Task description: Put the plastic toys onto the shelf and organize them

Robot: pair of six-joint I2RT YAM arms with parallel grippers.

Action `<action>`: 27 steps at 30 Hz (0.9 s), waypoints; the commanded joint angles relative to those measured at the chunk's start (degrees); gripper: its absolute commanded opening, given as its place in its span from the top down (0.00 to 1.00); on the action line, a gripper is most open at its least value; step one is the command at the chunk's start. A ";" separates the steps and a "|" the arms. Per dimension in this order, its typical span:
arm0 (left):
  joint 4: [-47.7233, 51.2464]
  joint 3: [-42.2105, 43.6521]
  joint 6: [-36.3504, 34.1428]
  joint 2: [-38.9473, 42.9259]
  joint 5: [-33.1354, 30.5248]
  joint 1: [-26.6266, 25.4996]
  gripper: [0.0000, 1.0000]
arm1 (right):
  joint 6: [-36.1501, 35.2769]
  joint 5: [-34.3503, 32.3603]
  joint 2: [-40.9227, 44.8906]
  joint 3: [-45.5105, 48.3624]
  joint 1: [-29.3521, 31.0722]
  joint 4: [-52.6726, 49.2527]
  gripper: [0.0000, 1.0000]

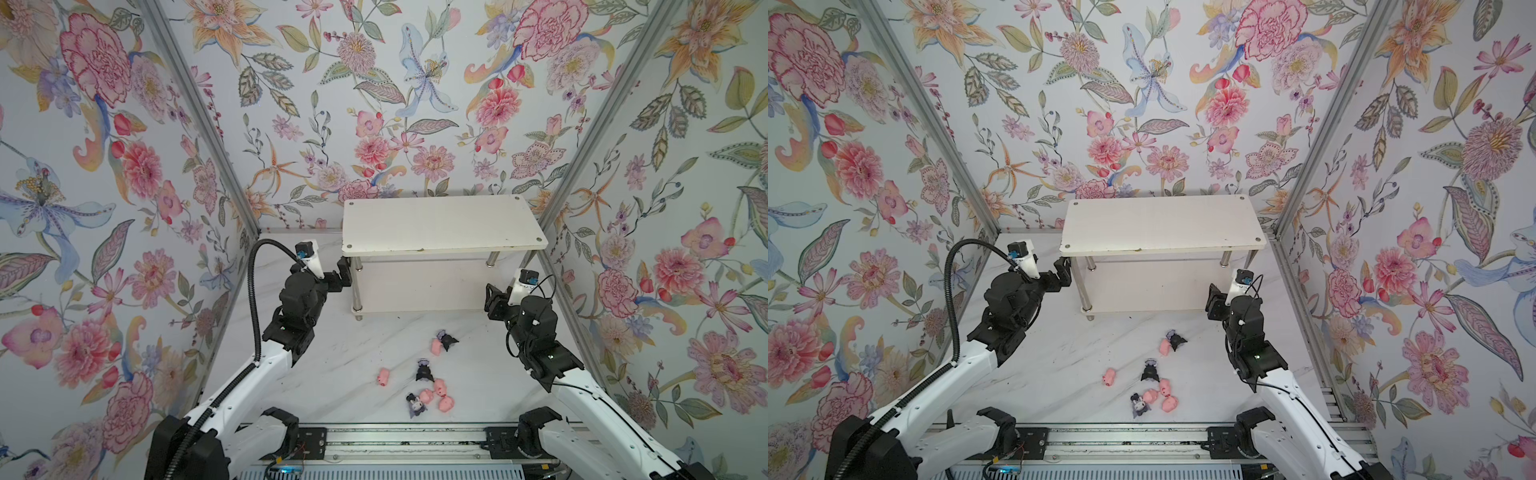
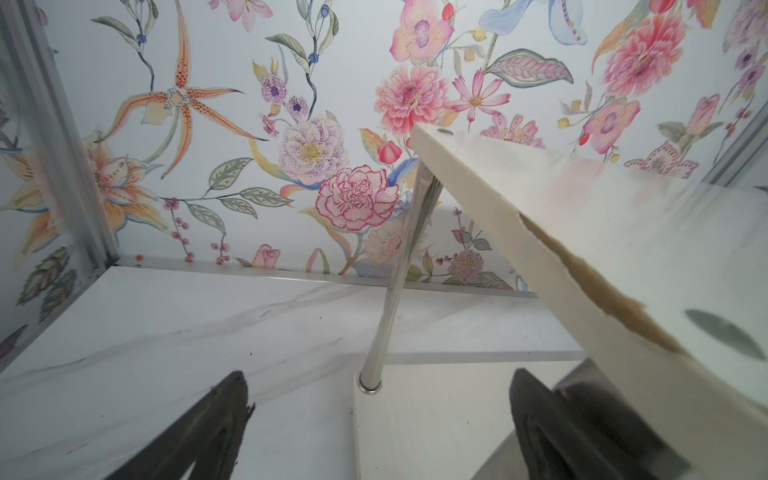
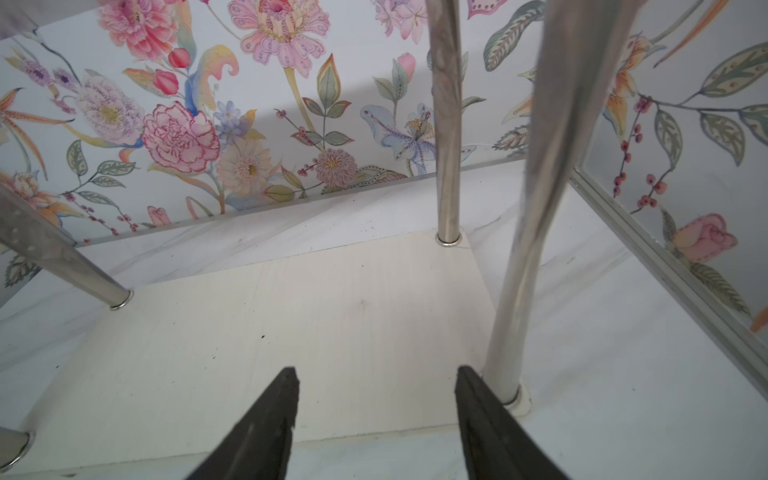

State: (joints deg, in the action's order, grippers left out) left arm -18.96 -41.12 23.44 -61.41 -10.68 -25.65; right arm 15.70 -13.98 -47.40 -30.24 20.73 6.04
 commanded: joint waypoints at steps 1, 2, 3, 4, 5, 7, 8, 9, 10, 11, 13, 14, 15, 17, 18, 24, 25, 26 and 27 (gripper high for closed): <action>5.88 0.49 -3.59 2.37 -9.81 -6.19 0.01 | -3.15 -1.62 2.66 -0.22 2.96 -4.54 0.38; 6.08 1.38 -2.61 3.37 -11.44 -7.19 0.01 | -3.82 -1.22 3.10 -0.17 3.68 -5.15 0.38; 6.57 2.01 -1.79 4.22 -12.87 -7.97 0.01 | -4.48 -0.51 3.44 -0.15 4.37 -5.77 0.38; 7.19 2.63 -0.98 5.14 -14.49 -8.75 0.01 | -4.99 0.40 3.62 -0.17 5.08 -6.26 0.38; 7.73 3.16 -0.32 6.22 -15.89 -9.41 0.01 | -5.24 1.53 3.51 -0.24 5.77 -6.65 0.38; 8.47 4.21 0.72 8.19 -17.99 -10.55 0.01 | -5.17 3.27 2.73 -0.24 7.76 -6.23 0.38; 9.17 4.59 1.14 9.10 -19.70 -11.28 0.01 | -5.20 4.33 1.77 -0.26 9.14 -5.64 0.39; 9.88 4.80 1.59 9.84 -20.78 -11.79 0.01 | -5.16 5.06 0.82 -0.35 10.56 -4.96 0.39; 10.51 5.02 2.03 10.56 -21.91 -12.36 0.01 | -5.37 5.43 -0.42 -0.43 12.61 -3.85 0.40; 10.70 5.40 2.32 11.26 -22.23 -12.93 0.01 | -5.82 5.14 -1.70 -0.43 14.95 -2.62 0.40; 10.76 6.11 3.01 12.04 -22.20 -14.03 0.01 | -7.67 3.96 -4.22 -0.88 20.24 -0.51 0.40; 11.24 6.22 3.47 11.98 -22.15 -14.65 0.01 | -8.72 2.88 -5.67 -1.32 22.35 0.32 0.40; 11.83 6.23 3.98 11.86 -21.93 -15.19 0.00 | -9.44 2.04 -6.73 -1.84 24.03 0.77 0.39; 12.82 6.39 4.96 11.76 -21.11 -16.48 0.01 | -10.46 0.88 -9.05 -3.07 26.26 1.15 0.39; 13.34 6.54 5.41 11.88 -20.73 -17.07 0.01 | -10.62 0.71 -10.14 -3.62 26.82 1.30 0.39; 12.98 9.75 7.93 12.20 -17.56 -18.88 0.01 | -10.05 1.67 -13.96 -3.69 27.42 4.39 0.38; 12.14 10.38 7.91 11.61 -17.11 -18.77 0.01 | -9.99 1.71 -14.36 -3.76 27.43 4.67 0.38; 11.51 10.66 7.95 10.92 -17.01 -18.77 0.01 | -9.91 1.71 -14.76 -3.94 27.43 4.76 0.38; 10.34 10.91 7.32 9.98 -16.81 -18.85 0.01 | -9.99 1.67 -15.09 -4.19 27.42 4.63 0.38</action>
State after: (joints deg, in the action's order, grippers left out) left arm -6.96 -31.42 30.04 -50.11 -28.88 -43.94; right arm 6.37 -11.40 -61.56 -32.67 47.83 8.78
